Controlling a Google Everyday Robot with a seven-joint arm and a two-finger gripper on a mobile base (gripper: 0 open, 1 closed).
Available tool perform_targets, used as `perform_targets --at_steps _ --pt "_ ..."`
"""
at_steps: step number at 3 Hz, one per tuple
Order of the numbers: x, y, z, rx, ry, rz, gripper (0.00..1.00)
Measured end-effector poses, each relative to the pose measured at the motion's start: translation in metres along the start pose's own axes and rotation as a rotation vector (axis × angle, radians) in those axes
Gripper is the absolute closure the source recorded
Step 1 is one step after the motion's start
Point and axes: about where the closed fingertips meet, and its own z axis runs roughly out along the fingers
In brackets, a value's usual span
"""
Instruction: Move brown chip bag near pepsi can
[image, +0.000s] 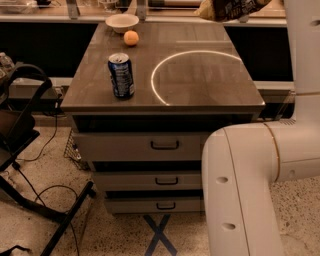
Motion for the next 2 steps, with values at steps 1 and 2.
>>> perform_targets --at_steps 1,2 --pt "0.003 0.024 -0.031 -0.093 -0.014 0.033 1.0" --pt "0.001 0.054 -0.06 -0.191 -0.041 0.063 1.0"
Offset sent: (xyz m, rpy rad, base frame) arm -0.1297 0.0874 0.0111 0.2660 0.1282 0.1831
